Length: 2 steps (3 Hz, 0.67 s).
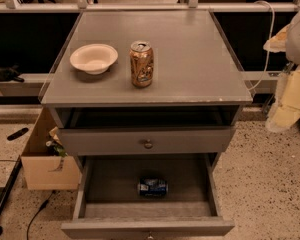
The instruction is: Pick pepsi can from middle drawer and place on counter
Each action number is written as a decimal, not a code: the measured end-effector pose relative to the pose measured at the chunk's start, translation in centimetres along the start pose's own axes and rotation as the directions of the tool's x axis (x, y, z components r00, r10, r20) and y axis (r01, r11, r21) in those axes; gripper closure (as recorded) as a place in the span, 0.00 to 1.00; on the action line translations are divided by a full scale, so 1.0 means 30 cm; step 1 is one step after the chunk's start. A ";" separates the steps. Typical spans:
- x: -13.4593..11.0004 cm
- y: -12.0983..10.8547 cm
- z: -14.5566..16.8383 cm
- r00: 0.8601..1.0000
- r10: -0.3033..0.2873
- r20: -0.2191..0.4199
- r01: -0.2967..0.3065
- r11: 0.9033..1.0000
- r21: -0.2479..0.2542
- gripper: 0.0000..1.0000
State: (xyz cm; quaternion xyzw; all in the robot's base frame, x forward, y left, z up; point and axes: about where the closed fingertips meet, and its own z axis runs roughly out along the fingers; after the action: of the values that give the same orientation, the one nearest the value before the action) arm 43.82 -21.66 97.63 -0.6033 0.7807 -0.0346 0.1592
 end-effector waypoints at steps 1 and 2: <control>0.001 0.000 -0.001 1.000 0.000 0.012 0.000 1.000 0.003 0.00; 0.003 0.000 -0.004 0.999 -0.001 0.044 0.001 1.000 0.008 0.00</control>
Offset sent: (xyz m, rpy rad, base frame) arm -0.0011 -0.0036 -0.0032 0.0738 -0.0148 0.0195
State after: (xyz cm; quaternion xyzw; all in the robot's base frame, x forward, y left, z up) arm 43.76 -21.77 97.74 -0.6036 0.7766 -0.0243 0.1787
